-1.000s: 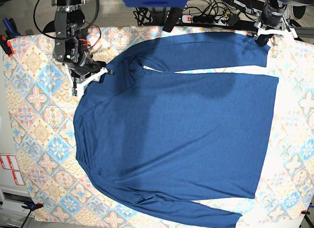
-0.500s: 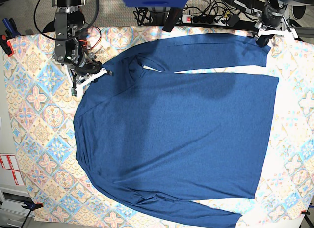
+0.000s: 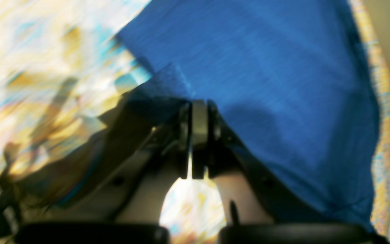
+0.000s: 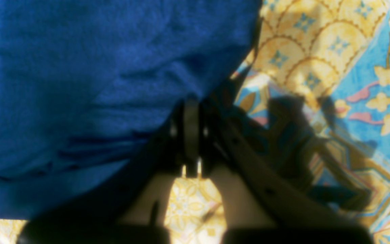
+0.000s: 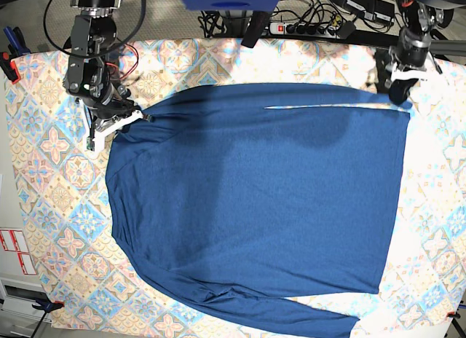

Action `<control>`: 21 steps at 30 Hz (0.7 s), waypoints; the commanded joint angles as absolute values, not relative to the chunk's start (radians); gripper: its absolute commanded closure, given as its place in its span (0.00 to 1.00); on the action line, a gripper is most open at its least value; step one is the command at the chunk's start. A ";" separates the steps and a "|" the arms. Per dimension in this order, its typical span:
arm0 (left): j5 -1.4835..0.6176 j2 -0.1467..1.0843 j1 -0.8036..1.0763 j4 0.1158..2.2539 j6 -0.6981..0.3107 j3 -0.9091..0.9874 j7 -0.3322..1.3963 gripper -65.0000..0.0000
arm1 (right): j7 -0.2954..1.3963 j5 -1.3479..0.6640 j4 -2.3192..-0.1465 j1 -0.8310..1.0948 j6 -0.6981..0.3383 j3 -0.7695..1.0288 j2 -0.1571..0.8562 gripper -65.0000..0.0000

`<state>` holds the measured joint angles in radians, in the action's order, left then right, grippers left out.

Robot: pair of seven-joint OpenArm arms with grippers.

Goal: Fold the T-shirt properly
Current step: 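Lift the shoulders and pull the shirt toward the robot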

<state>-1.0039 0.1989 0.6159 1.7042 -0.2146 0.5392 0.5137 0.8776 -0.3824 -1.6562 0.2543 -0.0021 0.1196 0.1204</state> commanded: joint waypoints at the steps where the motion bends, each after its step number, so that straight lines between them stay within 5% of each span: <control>1: -1.013 0.213 0.613 1.721 -0.223 0.553 0.498 1.00 | 0.863 -0.384 -1.678 0.242 -0.004 0.120 0.128 1.00; 21: -0.952 0.272 0.341 1.543 -0.222 0.562 0.499 1.00 | 0.863 -0.384 -1.621 0.073 -0.004 0.116 0.125 1.00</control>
